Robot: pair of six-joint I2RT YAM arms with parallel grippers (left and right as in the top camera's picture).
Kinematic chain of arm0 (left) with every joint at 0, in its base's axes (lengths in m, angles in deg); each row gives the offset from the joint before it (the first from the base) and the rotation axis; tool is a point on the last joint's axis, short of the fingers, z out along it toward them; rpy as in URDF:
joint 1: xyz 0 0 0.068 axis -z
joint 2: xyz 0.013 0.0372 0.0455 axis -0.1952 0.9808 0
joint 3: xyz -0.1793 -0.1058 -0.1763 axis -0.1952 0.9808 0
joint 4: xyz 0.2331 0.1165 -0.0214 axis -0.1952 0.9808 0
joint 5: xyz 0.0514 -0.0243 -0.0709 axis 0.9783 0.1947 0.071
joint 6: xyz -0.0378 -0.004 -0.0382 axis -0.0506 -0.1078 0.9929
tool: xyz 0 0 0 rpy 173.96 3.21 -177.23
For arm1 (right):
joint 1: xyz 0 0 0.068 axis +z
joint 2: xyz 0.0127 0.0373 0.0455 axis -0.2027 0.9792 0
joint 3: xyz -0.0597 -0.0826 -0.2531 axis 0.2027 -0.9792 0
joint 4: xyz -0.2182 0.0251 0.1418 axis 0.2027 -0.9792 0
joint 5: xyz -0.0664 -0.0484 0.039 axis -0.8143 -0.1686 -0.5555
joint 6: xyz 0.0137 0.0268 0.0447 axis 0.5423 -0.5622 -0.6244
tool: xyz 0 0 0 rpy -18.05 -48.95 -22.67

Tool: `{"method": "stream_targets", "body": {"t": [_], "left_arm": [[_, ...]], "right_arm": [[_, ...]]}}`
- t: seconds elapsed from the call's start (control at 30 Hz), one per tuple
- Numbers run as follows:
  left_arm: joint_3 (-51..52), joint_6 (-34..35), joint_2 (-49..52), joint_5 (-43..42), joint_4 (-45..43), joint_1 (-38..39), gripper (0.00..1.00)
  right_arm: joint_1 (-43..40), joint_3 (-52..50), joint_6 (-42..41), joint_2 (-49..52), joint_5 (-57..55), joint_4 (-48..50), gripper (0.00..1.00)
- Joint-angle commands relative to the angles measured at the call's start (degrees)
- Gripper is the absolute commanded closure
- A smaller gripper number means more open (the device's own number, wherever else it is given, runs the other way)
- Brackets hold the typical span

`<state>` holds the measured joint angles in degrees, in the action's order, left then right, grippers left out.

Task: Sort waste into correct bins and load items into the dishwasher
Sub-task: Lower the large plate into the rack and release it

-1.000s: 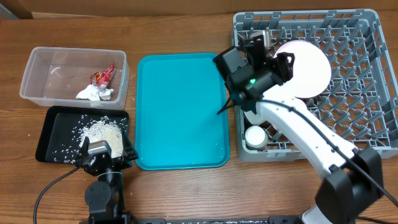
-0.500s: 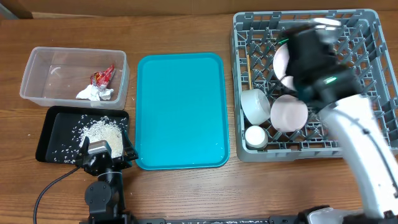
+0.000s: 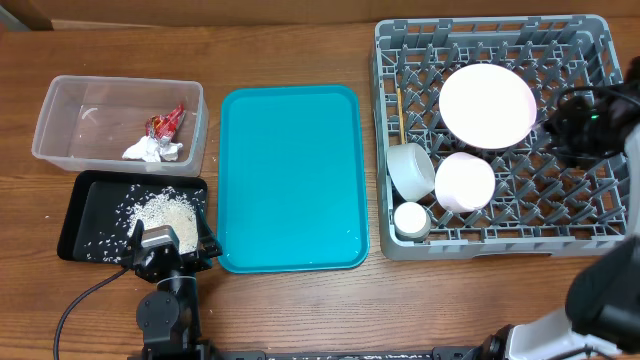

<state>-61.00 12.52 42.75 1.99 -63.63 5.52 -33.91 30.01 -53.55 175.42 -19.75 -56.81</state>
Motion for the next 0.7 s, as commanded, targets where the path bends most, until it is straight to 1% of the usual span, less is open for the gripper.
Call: {"method": "stream_targets", "body": {"t": [0.0, 0.13, 0.23, 0.33, 0.47, 0.5, 0.57, 0.67], "left_arm": [[0.20, -1.05, -0.57, 0.15, -0.07, -0.24, 0.00], [0.20, -1.05, -0.57, 0.15, -0.07, -0.24, 0.00], [0.20, -1.05, -0.57, 0.15, -0.07, -0.24, 0.00], [0.20, -1.05, -0.57, 0.15, -0.07, -0.24, 0.00], [0.20, -1.05, -0.57, 0.15, -0.07, -0.24, 0.00], [0.20, -1.05, -0.57, 0.15, -0.07, -0.24, 0.00], [0.20, -1.05, -0.57, 0.15, -0.07, -0.24, 0.00], [0.20, -1.05, -0.57, 0.15, -0.07, -0.24, 0.00]], "right_arm": [[1.66, -1.22, 1.64, 3.67, 4.00, 1.05, 0.65], [1.92, -3.28, 1.03, 5.09, 4.00, 3.76, 0.66], [1.92, -3.63, 1.05, 5.09, 3.89, 4.76, 0.71], [1.92, -4.22, 1.01, 5.09, 1.99, 6.34, 0.73], [1.97, -5.88, -0.28, 5.09, 0.76, 7.93, 0.88], [1.97, -5.86, -0.22, 5.07, 0.74, 7.78, 0.95], [1.97, -5.64, -0.20, 4.55, -0.39, 7.39, 0.96], [2.32, -5.57, 0.07, 0.90, -4.87, 7.34, 0.96]]}}
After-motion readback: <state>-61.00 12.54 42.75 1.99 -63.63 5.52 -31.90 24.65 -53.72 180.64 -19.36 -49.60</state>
